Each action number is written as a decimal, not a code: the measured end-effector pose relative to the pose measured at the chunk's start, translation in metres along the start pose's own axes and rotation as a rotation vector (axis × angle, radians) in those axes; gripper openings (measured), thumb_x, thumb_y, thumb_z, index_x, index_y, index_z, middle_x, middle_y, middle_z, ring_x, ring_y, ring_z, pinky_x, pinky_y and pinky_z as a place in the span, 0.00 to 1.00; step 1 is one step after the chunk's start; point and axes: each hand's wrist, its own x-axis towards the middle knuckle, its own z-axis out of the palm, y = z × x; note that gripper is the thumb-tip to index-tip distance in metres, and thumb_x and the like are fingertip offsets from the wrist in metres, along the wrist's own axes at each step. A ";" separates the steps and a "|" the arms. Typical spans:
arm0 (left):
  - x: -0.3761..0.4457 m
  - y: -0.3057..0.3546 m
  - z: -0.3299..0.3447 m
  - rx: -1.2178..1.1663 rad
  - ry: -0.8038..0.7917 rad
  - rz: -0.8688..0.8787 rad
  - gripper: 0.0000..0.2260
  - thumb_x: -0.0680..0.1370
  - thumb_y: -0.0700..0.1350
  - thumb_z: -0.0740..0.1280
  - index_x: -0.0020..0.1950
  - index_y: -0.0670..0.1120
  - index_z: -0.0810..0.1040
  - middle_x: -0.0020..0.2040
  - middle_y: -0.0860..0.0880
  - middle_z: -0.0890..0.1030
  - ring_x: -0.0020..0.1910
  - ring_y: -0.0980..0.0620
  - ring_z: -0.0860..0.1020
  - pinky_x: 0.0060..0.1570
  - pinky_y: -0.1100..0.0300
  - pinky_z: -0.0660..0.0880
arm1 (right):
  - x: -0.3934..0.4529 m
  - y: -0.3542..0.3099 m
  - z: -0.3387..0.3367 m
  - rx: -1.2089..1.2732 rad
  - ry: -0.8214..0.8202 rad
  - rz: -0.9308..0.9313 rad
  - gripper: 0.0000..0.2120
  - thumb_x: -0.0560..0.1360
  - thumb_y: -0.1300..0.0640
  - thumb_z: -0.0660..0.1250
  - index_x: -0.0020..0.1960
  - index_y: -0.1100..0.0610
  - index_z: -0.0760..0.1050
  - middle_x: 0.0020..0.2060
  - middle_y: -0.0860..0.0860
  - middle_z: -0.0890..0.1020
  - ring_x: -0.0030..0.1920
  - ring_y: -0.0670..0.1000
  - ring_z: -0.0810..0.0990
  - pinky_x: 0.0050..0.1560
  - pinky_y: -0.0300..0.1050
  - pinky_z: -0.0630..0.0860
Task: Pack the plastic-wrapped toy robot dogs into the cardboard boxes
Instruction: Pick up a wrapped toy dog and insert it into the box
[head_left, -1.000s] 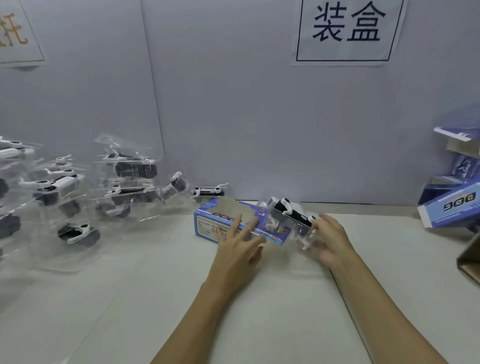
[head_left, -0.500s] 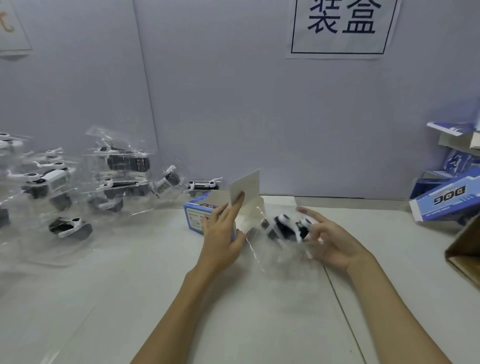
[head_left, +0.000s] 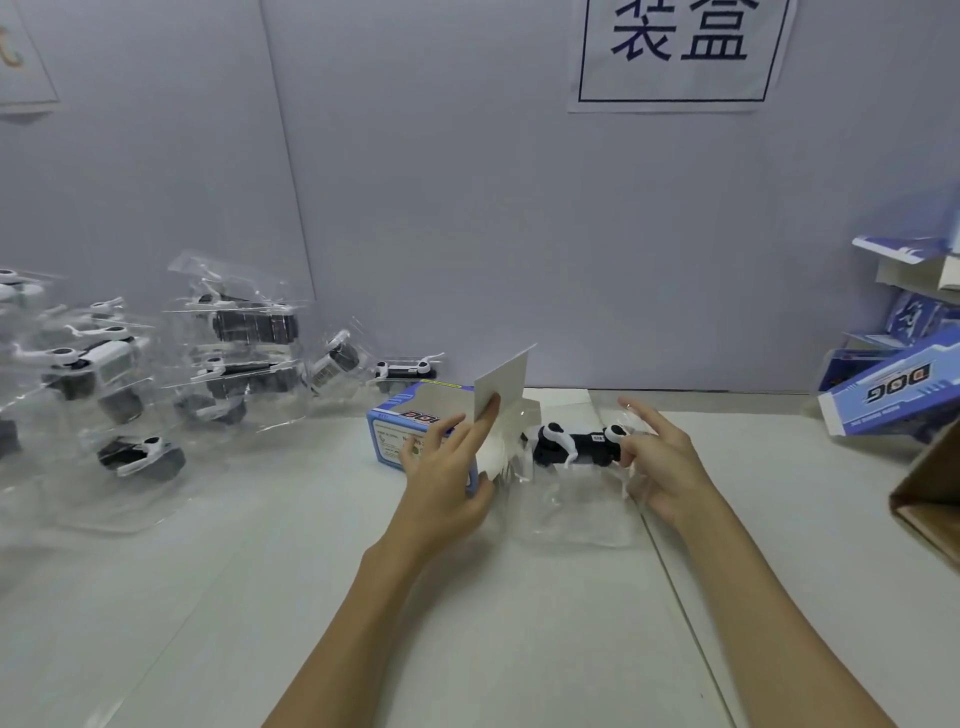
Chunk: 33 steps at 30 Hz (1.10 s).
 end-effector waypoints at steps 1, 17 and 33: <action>0.000 0.001 0.001 0.007 -0.003 0.011 0.39 0.76 0.47 0.61 0.85 0.62 0.48 0.67 0.63 0.73 0.75 0.55 0.62 0.68 0.40 0.60 | 0.001 0.003 0.002 0.027 0.051 0.009 0.34 0.71 0.78 0.57 0.68 0.50 0.79 0.44 0.58 0.75 0.40 0.60 0.71 0.38 0.50 0.70; -0.002 0.012 0.013 0.053 0.059 -0.076 0.40 0.69 0.53 0.62 0.81 0.69 0.55 0.69 0.71 0.70 0.75 0.54 0.61 0.64 0.46 0.51 | -0.030 0.035 0.069 0.083 0.054 0.015 0.32 0.74 0.55 0.68 0.76 0.46 0.66 0.58 0.55 0.83 0.56 0.60 0.84 0.50 0.56 0.79; -0.005 0.023 0.011 0.038 0.095 -0.061 0.40 0.73 0.53 0.66 0.80 0.70 0.52 0.66 0.76 0.68 0.76 0.56 0.61 0.62 0.52 0.47 | -0.014 0.022 0.040 -0.120 0.027 -0.141 0.30 0.75 0.65 0.64 0.73 0.44 0.74 0.51 0.56 0.82 0.44 0.59 0.84 0.45 0.55 0.76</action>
